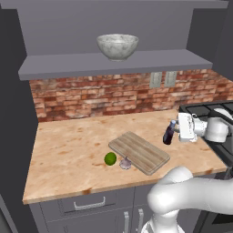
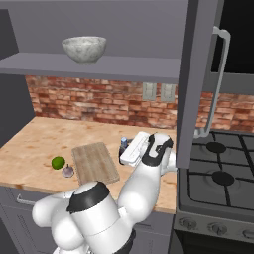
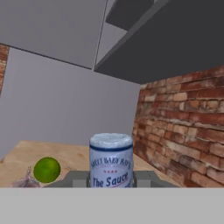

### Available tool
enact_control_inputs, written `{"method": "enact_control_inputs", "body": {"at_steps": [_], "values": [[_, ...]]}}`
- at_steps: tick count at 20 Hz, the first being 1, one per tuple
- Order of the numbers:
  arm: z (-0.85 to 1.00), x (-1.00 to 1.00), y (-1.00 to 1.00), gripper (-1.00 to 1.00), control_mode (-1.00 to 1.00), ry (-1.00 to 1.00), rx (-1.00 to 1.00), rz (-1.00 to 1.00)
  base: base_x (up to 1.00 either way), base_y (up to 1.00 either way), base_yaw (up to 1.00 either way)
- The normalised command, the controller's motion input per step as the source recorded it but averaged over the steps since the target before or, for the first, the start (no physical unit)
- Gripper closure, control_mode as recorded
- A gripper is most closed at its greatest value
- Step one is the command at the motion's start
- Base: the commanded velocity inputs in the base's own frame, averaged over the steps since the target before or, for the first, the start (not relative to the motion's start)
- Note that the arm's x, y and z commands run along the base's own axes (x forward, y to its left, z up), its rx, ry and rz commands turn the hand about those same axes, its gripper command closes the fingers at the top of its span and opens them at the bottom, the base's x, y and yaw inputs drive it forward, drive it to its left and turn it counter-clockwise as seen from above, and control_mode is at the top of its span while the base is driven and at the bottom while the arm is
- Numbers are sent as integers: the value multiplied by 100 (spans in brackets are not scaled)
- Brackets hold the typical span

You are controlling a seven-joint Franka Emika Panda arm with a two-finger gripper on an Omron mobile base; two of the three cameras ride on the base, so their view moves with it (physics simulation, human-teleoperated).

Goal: Open the cabinet. Place the bowl and condiment on the counter. Then place the lime and garlic on the cutting board.

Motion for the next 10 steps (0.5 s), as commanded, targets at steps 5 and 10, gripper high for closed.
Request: {"method": "enact_control_inputs", "body": {"at_steps": [5, 10], "values": [[-23, 20, 0, 100, -100, 0, -3, 0, 0, 0, 0], [-22, 19, 0, 100, -100, 0, -2, 0, 0, 0, 0]]}}
